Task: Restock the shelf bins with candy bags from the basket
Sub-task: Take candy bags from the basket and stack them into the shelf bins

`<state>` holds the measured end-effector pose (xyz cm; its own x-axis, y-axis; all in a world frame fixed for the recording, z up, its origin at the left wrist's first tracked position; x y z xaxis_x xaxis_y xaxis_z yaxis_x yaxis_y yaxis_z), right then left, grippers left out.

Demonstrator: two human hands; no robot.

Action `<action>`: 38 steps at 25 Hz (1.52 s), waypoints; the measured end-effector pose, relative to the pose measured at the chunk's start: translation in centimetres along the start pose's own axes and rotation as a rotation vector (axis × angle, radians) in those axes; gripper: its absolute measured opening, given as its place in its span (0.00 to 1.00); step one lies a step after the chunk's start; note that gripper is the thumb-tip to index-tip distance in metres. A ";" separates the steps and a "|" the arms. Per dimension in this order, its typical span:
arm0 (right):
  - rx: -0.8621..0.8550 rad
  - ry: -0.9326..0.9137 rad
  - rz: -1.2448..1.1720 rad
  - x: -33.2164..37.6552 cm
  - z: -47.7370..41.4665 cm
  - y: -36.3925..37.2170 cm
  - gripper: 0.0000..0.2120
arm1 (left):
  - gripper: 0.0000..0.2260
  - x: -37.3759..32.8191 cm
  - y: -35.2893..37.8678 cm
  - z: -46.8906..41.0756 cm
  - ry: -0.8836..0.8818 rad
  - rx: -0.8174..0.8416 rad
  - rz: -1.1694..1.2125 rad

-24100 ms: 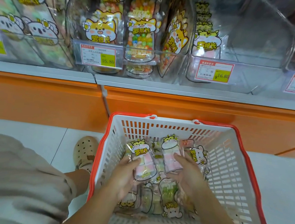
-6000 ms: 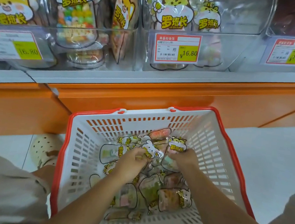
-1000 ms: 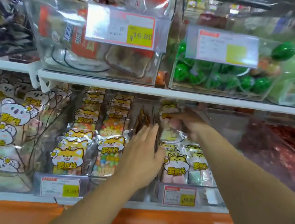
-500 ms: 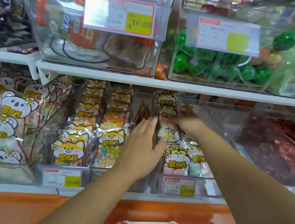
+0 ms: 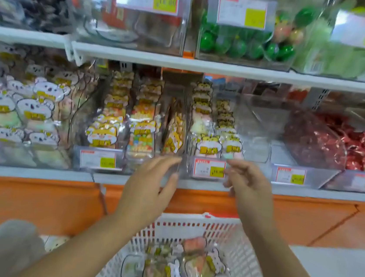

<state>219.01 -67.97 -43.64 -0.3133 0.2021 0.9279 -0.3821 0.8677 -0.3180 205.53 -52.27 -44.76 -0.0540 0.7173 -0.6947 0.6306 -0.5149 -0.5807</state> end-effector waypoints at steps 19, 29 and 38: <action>1.144 0.424 0.874 -27.5 14.3 19.5 0.17 | 0.16 17.8 10.8 19.0 -1.446 0.134 0.364; 0.842 0.484 1.254 -28.0 17.5 23.6 0.29 | 0.18 18.6 11.4 19.9 -1.561 0.001 0.374; 0.839 0.424 1.198 -29.0 18.3 22.9 0.28 | 0.20 17.7 10.8 19.9 -1.577 -0.039 0.459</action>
<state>203.46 -62.28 -81.37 -0.5787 0.8155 -0.0103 -0.5058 -0.3689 -0.7798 196.02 -54.44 -71.81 -0.5409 -0.6534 -0.5296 0.8320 -0.5077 -0.2234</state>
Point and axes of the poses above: each hand's wrist, its own z-axis away from the middle knuckle, its own y-axis out of the palm, x = y × z, the point moved 3 cm from there along -z, towards the middle knuckle, and after that the axes turned 10 degrees about z, right-handed, at the moved point
